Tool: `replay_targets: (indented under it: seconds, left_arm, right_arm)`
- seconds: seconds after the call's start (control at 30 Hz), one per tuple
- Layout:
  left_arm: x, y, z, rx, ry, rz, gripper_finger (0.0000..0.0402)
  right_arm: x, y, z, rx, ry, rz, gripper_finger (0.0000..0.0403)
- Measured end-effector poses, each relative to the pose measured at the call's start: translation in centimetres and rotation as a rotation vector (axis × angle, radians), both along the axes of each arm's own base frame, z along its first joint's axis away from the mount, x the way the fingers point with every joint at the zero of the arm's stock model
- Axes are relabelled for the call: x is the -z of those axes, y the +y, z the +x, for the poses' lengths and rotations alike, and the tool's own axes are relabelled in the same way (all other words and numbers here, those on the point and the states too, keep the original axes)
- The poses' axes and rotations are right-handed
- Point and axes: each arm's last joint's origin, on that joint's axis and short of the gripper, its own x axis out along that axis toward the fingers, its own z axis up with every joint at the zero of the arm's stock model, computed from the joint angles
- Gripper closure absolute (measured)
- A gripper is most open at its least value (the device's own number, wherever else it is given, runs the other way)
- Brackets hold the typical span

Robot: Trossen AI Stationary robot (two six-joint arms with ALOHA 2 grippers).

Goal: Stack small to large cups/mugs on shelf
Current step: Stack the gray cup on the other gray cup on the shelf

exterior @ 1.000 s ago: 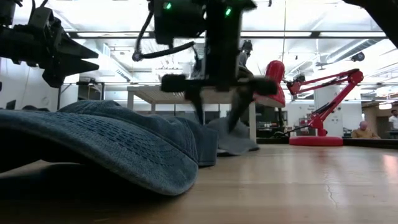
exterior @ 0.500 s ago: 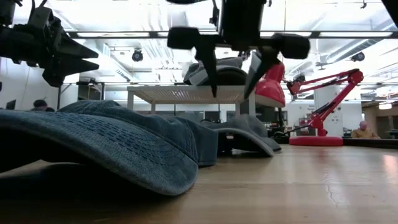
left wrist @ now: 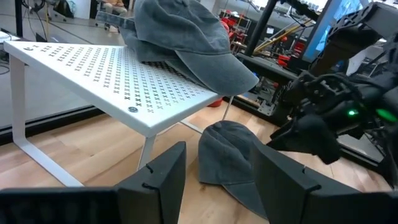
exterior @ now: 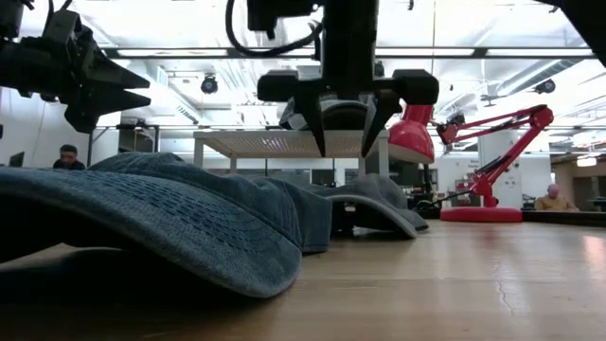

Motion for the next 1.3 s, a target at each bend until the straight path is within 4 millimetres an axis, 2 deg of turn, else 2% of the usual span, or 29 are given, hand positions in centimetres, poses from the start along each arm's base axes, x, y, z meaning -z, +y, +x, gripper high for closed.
replay_targets:
  seconds: [0.27,0.67,0.93,1.1,1.3]
  left_arm:
    - [-0.3,0.0,-0.1,-0.002,-0.009,-0.001,0.0221]
    - [-0.7,0.0,-0.1,-0.002,-0.056,-0.017,0.022]
    - [-1.3,0.0,-0.1,-0.001,-0.124,-0.05,0.0221]
    - [-1.4,0.0,-0.1,-0.001,-0.139,-0.053,0.0221]
    - [-1.6,0.0,-0.1,-0.001,-0.16,-0.059,0.0221]
  right_arm:
    - [1.5,-0.8,-0.6,-0.003,0.095,0.058,0.0174]
    - [5.1,-1.0,-2.4,0.038,0.239,0.167,0.0174]
    - [7.7,-0.7,-3.9,-0.039,0.366,0.345,0.0179]
    - [8.5,-0.3,-4.5,-0.074,0.399,0.379,0.0213]
    - [8.4,-0.1,-4.7,-0.128,0.418,0.384,0.0294]
